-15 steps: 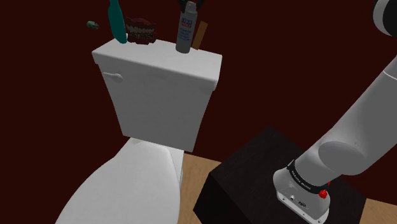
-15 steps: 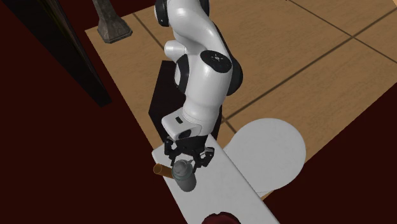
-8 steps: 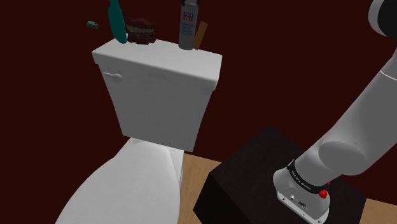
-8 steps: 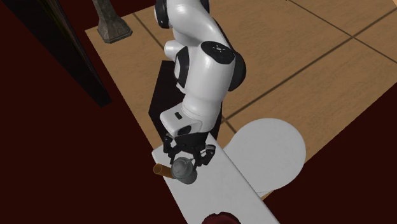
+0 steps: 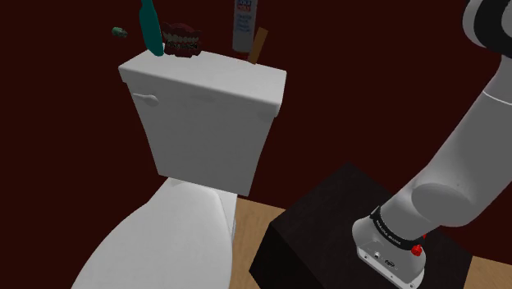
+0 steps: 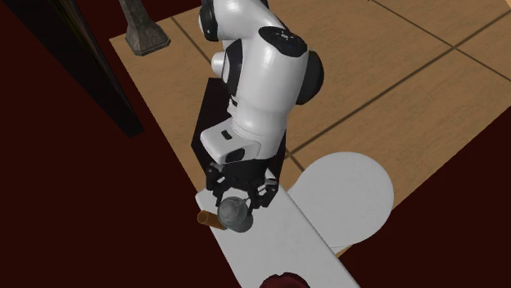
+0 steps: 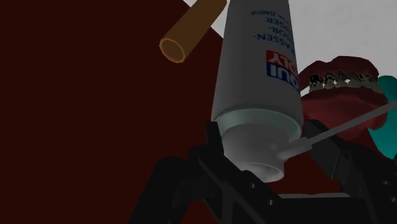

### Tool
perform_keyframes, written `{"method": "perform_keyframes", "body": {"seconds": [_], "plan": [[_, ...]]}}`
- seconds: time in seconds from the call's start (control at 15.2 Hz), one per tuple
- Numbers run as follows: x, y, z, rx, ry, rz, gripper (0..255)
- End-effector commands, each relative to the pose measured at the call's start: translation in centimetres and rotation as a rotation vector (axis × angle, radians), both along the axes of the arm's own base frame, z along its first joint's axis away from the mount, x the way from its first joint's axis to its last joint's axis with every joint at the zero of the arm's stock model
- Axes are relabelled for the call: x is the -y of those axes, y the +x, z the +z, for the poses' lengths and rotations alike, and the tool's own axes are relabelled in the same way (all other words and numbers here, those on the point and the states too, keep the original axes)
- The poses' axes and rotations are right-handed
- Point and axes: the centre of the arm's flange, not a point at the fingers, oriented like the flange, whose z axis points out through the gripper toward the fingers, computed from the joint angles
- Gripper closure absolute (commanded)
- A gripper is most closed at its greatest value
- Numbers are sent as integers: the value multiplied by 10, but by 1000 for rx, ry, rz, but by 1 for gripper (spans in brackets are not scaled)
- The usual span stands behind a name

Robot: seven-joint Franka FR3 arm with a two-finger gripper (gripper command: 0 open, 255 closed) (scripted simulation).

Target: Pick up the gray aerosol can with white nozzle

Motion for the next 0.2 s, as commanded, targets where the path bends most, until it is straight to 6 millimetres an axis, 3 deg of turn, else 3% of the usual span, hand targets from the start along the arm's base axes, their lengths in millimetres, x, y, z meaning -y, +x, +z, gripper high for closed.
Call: {"method": "perform_keyframes", "body": {"seconds": [0.0,0.13], "plan": [[0,0,10,1,0,0,255],[0,0,11,1,0,0,255]]}}
